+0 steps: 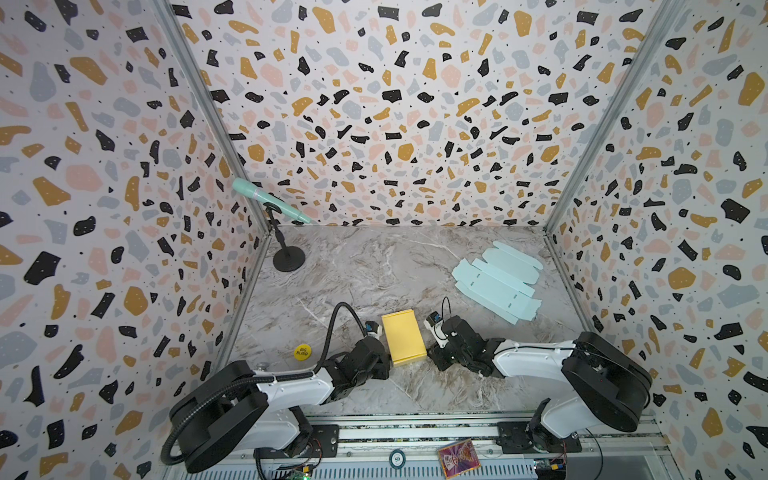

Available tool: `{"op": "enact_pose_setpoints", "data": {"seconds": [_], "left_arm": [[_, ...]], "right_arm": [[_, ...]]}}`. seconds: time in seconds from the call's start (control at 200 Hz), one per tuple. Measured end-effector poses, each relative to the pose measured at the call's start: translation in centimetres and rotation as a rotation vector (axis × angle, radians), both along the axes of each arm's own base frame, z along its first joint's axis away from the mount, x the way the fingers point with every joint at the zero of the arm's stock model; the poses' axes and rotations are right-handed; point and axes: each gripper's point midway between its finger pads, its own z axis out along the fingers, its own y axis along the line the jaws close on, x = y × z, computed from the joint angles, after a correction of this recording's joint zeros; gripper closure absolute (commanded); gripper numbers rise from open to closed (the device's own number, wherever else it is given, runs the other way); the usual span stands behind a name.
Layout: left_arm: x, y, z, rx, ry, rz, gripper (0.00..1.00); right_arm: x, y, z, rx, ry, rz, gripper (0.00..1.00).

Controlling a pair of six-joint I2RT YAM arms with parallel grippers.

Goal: Fold the paper box

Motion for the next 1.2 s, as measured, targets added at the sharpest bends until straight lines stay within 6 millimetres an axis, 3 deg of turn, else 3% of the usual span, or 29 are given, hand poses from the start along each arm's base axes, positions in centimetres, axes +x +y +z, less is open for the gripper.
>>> {"op": "enact_pose_setpoints", "data": {"seconds": [0.526,0.791,1.021,1.196], "left_arm": [[0.4,-0.3,0.0,0.009,-0.035,0.036,0.77],[1.4,2.0,0.9,-0.008,-0.044,0.077,0.74],[3.7,5.2,1.3,0.059,-0.048,0.141,0.74],[7.3,4.6,2.5,0.078,-0.056,0.14,0.75]], "right_arm": [[0.0,-0.2,-0.1,-0.011,-0.027,-0.039,0.7],[-0.8,-0.4,0.1,0.044,0.003,-0.035,0.66],[1.8,-2.4,0.5,0.056,-0.009,-0.113,0.66],[4.2,-1.8,1.1,0.039,-0.056,-0.117,0.67]]}}
